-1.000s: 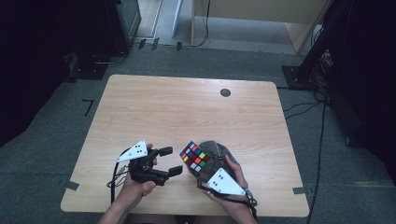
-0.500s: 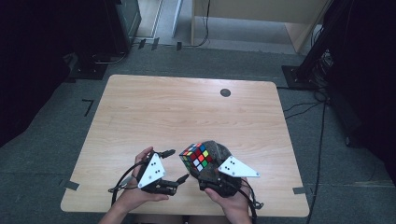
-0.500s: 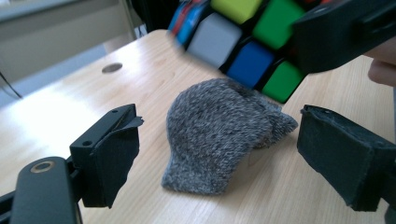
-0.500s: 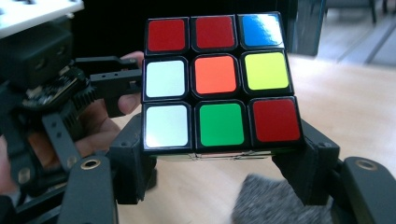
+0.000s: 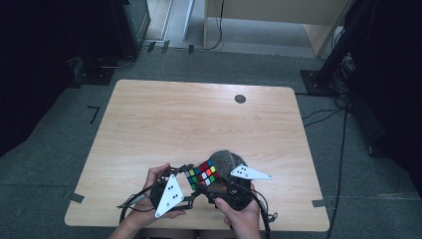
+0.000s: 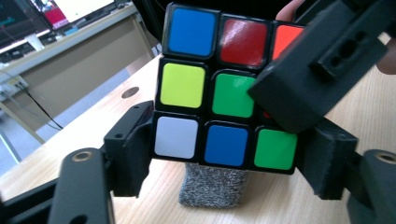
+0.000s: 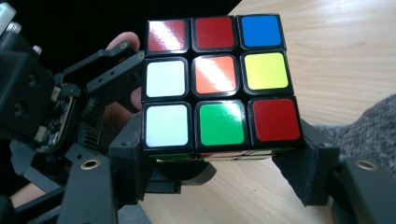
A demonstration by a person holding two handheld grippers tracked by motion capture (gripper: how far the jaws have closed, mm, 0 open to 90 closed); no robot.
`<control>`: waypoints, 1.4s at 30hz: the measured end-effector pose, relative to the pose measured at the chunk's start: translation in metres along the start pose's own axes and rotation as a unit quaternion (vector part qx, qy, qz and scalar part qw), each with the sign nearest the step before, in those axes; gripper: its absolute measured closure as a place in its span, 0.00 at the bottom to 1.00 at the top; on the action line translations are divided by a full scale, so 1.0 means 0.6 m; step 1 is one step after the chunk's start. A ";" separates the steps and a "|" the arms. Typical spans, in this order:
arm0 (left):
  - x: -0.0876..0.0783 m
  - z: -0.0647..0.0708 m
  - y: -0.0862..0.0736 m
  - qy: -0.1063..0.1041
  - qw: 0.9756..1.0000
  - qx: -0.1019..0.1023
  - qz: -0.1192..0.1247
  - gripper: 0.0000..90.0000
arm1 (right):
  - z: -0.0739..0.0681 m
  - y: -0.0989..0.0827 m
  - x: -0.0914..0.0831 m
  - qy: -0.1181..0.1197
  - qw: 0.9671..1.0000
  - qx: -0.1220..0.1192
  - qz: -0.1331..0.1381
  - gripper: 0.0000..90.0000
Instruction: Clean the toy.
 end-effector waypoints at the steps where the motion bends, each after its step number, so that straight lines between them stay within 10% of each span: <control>1: -0.001 0.002 -0.001 0.008 1.000 0.009 0.002 0.37 | 0.001 0.000 0.000 0.002 1.000 -0.001 -0.001 0.37; 5: -0.002 -0.004 -0.004 0.006 1.000 -0.004 0.000 0.38 | 0.004 0.010 -0.007 0.023 1.000 -0.004 0.007 0.21; 8: -0.003 -0.029 -0.015 0.009 0.999 -0.053 -0.006 0.38 | 0.008 0.028 -0.032 0.031 0.999 -0.019 0.033 0.18; 12: -0.003 -0.073 -0.043 0.016 0.991 -0.132 -0.030 0.38 | 0.058 0.029 -0.057 -0.128 0.986 -0.090 0.053 0.23; 16: -0.005 -0.085 -0.048 0.008 0.986 -0.165 -0.028 0.38 | 0.094 -0.002 -0.026 -0.158 0.983 -0.092 -0.022 0.32; 18: -0.004 -0.085 -0.046 0.001 0.984 -0.178 -0.028 0.38 | 0.112 -0.025 0.007 -0.233 0.960 -0.139 -0.065 0.34; 21: -0.003 -0.084 -0.047 -0.027 0.982 -0.187 -0.021 0.38 | 0.122 -0.032 0.019 -0.243 0.956 -0.140 -0.081 0.33; 22: -0.002 -0.084 -0.048 -0.039 0.981 -0.191 -0.020 0.38 | 0.139 -0.040 0.028 -0.266 0.948 -0.141 -0.104 0.33; 28: 0.000 -0.088 -0.054 -0.050 0.981 -0.186 -0.004 0.38 | 0.164 -0.049 0.032 -0.267 0.946 -0.128 -0.128 0.36; 31: 0.008 -0.090 -0.055 -0.079 0.978 -0.195 -0.009 0.38 | 0.173 -0.054 0.035 -0.273 0.943 -0.135 -0.137 0.35; 33: 0.012 -0.087 -0.056 -0.069 0.982 -0.177 -0.012 0.38 | 0.178 -0.056 0.034 -0.268 0.946 -0.128 -0.127 0.37; 37: 0.014 -0.084 -0.054 -0.064 0.982 -0.179 -0.017 0.38 | 0.181 -0.058 0.032 -0.265 0.949 -0.126 -0.116 0.38; 42: 0.003 -0.089 -0.052 -0.027 0.982 -0.179 -0.049 0.38 | 0.184 -0.055 0.023 -0.278 0.946 -0.128 -0.110 0.65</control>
Point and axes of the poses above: each handheld gripper's, and its own axes: x roughly forward along the jaws, y roughly out of its top, z roughly to its right, the point moved 3 cm from there along x, roughly forward along the jaws, and after that the axes turned 10 degrees about y, right-handed, at the moved point
